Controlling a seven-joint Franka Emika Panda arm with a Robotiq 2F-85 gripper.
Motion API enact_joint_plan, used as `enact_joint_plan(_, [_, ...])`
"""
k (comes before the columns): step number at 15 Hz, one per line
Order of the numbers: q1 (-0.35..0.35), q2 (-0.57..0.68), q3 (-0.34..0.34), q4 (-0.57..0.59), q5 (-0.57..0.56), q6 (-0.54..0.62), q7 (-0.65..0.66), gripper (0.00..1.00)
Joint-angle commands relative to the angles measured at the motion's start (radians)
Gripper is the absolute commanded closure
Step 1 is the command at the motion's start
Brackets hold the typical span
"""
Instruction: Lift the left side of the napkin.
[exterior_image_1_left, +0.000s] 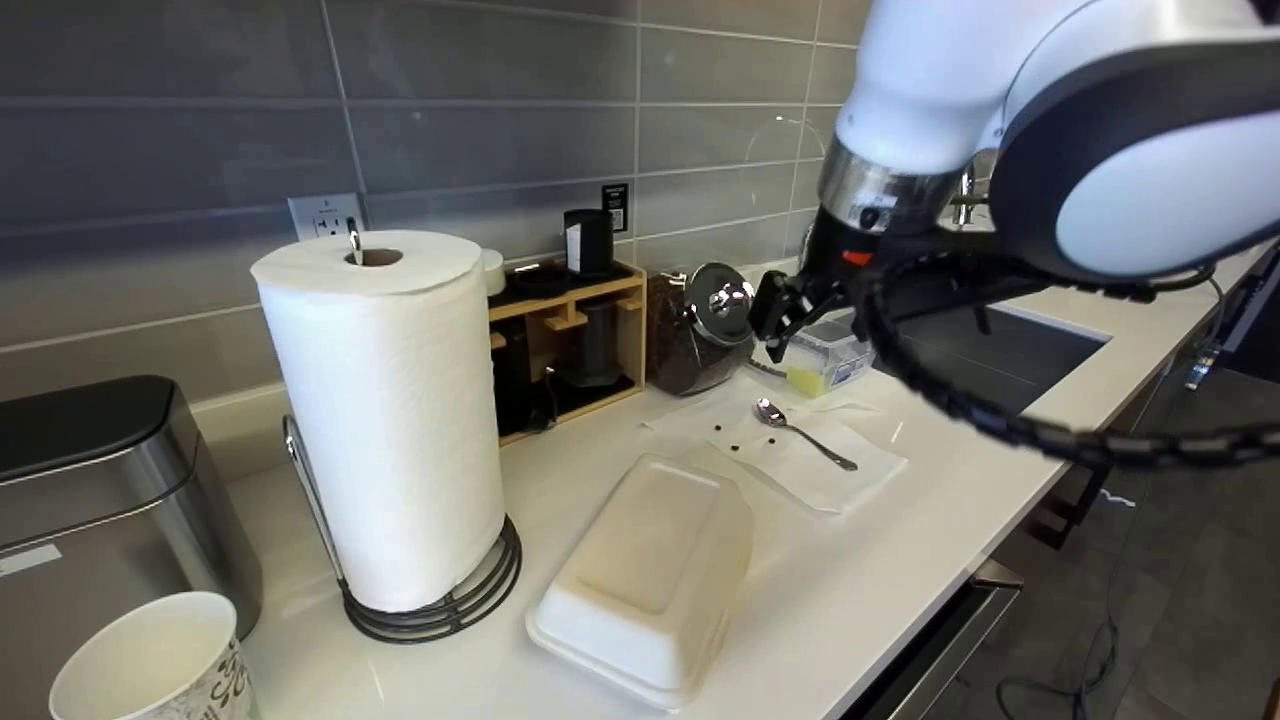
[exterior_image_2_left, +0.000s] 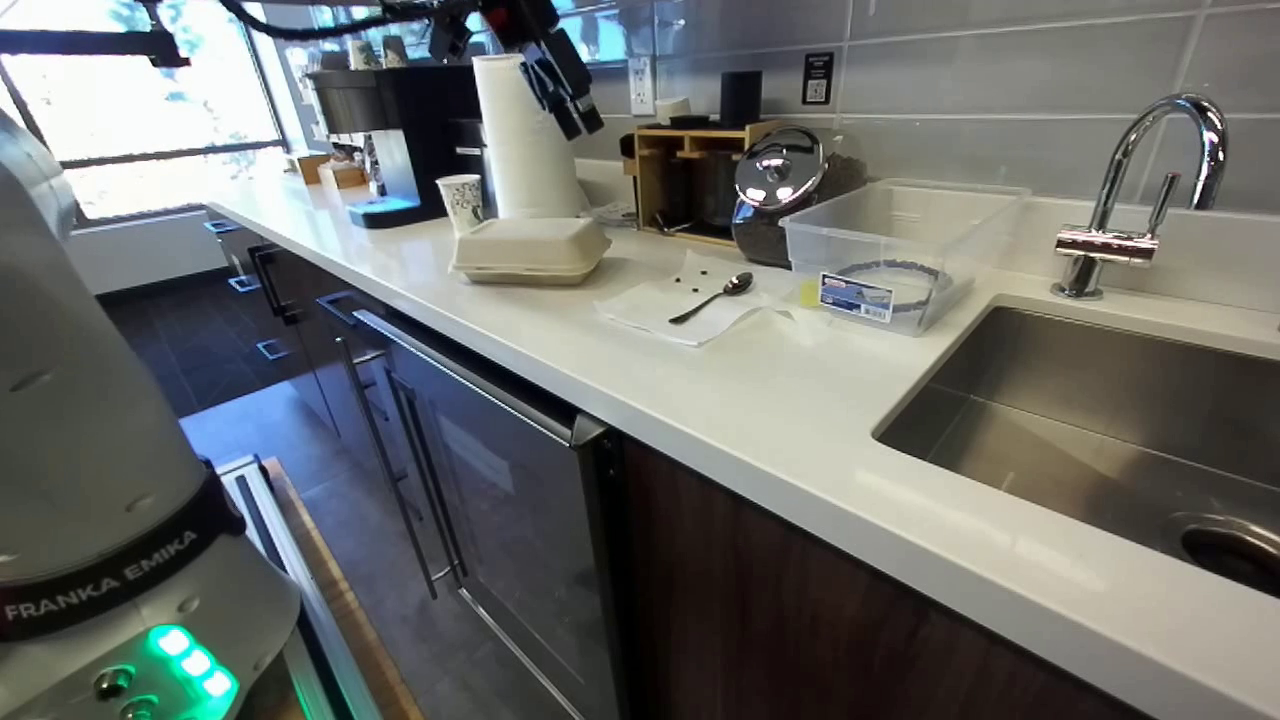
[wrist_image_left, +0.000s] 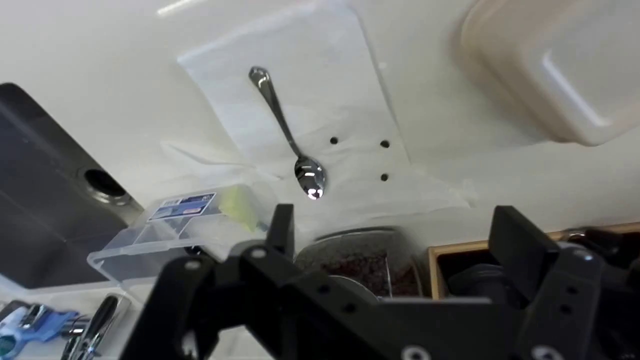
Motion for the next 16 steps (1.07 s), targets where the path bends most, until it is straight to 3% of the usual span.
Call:
enact_joint_plan(1, [-0.223, 0.116, 0.239, 0.049, -0.280, 0.008, 0.226, 0.00])
enact_joint_plan(3, [-0.320, 0.169, 0.351, 0.084, -0.442, -0.068, 0.336, 0.00])
enact_joint_plan(5, [-0.325, 0.309, 0.387, 0.150, -0.605, -0.196, 0.424, 0.00])
enact_joint_plan(7, [-0.311, 0.418, 0.409, 0.199, -0.679, -0.336, 0.418, 0.00])
enact_joint_plan(8, [-0.124, 0.471, 0.230, 0.222, -0.713, -0.397, 0.397, 0.00])
enact_joint_plan(12, [0.089, 0.622, 0.009, 0.341, -0.707, -0.416, 0.271, 0.00])
enact_joint_plan(13, [0.122, 0.642, -0.037, 0.373, -0.662, -0.371, 0.239, 0.00])
enact_joint_plan(14, [0.150, 0.560, -0.069, 0.286, -0.661, -0.364, 0.289, 0.00])
enact_joint_plan(16, [0.185, 0.615, -0.108, 0.342, -0.660, -0.359, 0.259, 0.00])
